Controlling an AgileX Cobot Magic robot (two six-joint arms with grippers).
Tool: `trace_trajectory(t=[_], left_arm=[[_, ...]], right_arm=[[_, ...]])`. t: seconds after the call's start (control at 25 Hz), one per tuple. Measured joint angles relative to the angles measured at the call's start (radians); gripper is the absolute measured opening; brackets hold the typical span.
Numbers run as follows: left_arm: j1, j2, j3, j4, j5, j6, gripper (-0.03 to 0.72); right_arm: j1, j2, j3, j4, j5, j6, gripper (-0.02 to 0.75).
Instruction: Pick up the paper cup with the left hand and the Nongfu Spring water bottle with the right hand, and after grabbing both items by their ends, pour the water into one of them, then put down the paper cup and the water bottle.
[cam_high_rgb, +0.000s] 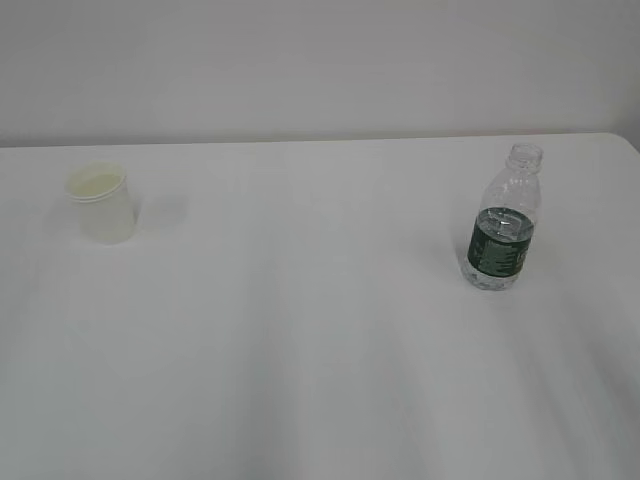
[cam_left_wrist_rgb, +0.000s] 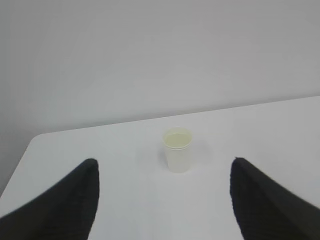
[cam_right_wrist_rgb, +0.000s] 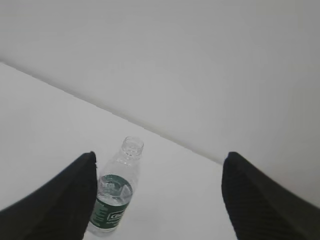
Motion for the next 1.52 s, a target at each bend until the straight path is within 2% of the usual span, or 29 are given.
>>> trace_trajectory(t=[0.44,0.56,0.68,0.92,1.08,1.24,1.4,1.52], left_arm=[[0.0,0.0,0.0,0.0,0.006,0.0,0.587],[0.0,0.0,0.0,0.0,0.006,0.0,0.587],[0.0,0.0,0.0,-0.002,0.006,0.0,0.587],[0.0,0.0,0.0,-0.002,0.016,0.0,0.587],[0.0,0.0,-0.015,-0.002,0.057,0.0,0.587],[0.0,0.0,-0.043,0.0,0.099,0.0,0.587],[0.0,0.0,-0.051,0.006,0.145,0.0,0.587],[0.0,0.0,-0.051,0.007,0.182,0.0,0.587]], right_arm=[[0.0,-0.098,0.0,-0.004,0.005,-0.309,0.591],[-0.008,-0.147,0.012,0.002,-0.07,-0.331,0.561],[-0.018,-0.203,0.046,0.084,-0.135,-0.336,0.512],[-0.02,-0.302,0.103,0.262,-0.148,-0.362,0.498],[-0.02,-0.34,0.106,0.454,-0.132,-0.517,0.498],[-0.021,-0.344,0.106,0.766,-0.148,-0.804,0.498],[-0.021,-0.344,0.108,1.109,-0.258,-1.129,0.498],[-0.021,-0.344,0.097,1.273,-0.297,-1.273,0.498]])
